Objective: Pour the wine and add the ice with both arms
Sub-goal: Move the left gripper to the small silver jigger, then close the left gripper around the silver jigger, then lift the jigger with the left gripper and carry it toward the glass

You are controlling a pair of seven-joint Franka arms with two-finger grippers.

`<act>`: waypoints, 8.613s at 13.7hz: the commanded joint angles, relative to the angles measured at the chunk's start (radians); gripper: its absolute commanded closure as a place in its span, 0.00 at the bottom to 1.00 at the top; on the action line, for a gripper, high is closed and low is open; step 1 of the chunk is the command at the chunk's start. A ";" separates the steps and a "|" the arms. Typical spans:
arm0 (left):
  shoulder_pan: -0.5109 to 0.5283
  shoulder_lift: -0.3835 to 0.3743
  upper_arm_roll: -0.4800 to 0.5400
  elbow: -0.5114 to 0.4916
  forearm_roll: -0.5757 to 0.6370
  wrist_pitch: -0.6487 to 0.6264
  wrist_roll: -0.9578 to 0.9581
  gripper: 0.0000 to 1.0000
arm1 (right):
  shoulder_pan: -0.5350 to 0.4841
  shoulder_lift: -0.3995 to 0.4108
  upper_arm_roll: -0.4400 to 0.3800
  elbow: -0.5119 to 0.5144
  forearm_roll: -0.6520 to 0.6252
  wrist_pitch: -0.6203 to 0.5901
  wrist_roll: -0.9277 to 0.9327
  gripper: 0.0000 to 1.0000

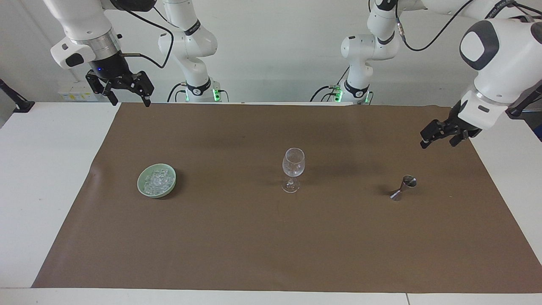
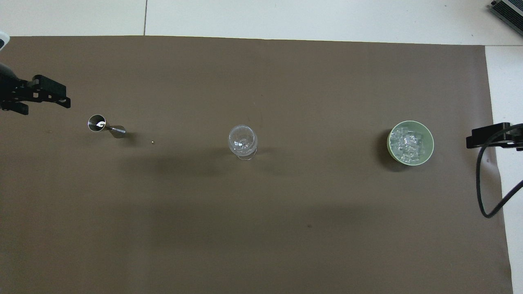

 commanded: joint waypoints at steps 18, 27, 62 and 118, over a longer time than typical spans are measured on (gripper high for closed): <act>0.244 0.191 -0.003 -0.260 -0.673 0.363 -0.848 0.00 | -0.003 -0.014 0.008 -0.012 -0.003 -0.015 -0.023 0.00; 0.266 0.115 -0.003 -0.479 -0.776 0.466 -0.855 0.00 | -0.003 -0.014 0.008 -0.012 -0.001 -0.015 -0.023 0.00; 0.341 0.217 -0.006 -0.660 -1.314 0.171 -0.427 0.13 | -0.003 -0.014 0.006 -0.012 -0.003 -0.015 -0.023 0.00; -0.334 -0.280 -0.011 -0.774 -1.314 0.736 -1.004 1.00 | -0.003 -0.014 0.006 -0.012 -0.003 -0.015 -0.023 0.00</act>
